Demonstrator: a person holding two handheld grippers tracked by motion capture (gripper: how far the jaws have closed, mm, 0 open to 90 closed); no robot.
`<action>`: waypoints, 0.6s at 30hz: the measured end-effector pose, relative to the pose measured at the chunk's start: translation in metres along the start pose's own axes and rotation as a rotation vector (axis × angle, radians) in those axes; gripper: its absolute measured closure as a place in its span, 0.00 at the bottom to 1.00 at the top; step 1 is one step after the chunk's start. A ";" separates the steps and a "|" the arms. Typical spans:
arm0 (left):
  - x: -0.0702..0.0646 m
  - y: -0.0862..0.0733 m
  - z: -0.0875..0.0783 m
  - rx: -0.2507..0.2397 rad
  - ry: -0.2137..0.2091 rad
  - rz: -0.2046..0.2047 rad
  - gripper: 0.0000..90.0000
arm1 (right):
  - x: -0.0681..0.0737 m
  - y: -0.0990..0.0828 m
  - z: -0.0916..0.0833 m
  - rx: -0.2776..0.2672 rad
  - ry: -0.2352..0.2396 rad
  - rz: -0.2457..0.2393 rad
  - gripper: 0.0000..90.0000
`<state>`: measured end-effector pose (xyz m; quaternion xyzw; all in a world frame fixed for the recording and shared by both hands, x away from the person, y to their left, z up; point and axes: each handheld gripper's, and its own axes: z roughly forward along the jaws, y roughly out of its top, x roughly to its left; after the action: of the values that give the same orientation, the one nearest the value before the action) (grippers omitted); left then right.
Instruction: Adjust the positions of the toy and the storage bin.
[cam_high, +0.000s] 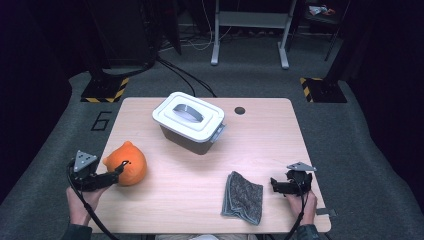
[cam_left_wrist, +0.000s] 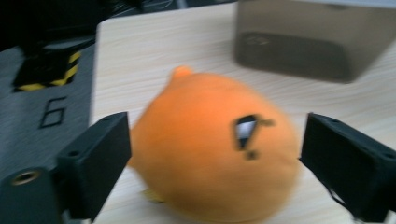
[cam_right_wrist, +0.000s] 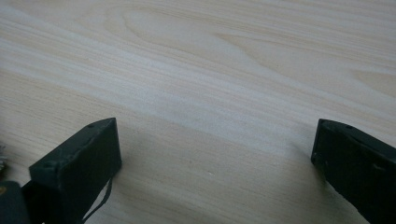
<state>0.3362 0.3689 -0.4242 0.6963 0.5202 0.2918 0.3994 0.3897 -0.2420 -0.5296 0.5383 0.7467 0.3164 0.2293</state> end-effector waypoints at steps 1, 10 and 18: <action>-0.006 0.000 -0.001 -0.004 -0.012 0.014 0.06 | 0.000 0.000 0.000 0.000 0.001 0.000 0.01; -0.054 -0.003 0.003 -0.001 -0.121 0.093 0.00 | 0.000 0.000 0.000 0.001 0.001 0.000 0.00; -0.090 -0.022 0.019 0.039 -0.217 0.169 0.00 | 0.000 0.000 0.000 0.002 0.001 -0.001 0.00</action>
<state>0.3153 0.2811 -0.4523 0.7726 0.4193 0.2372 0.4136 0.3900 -0.2420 -0.5296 0.5381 0.7474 0.3157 0.2286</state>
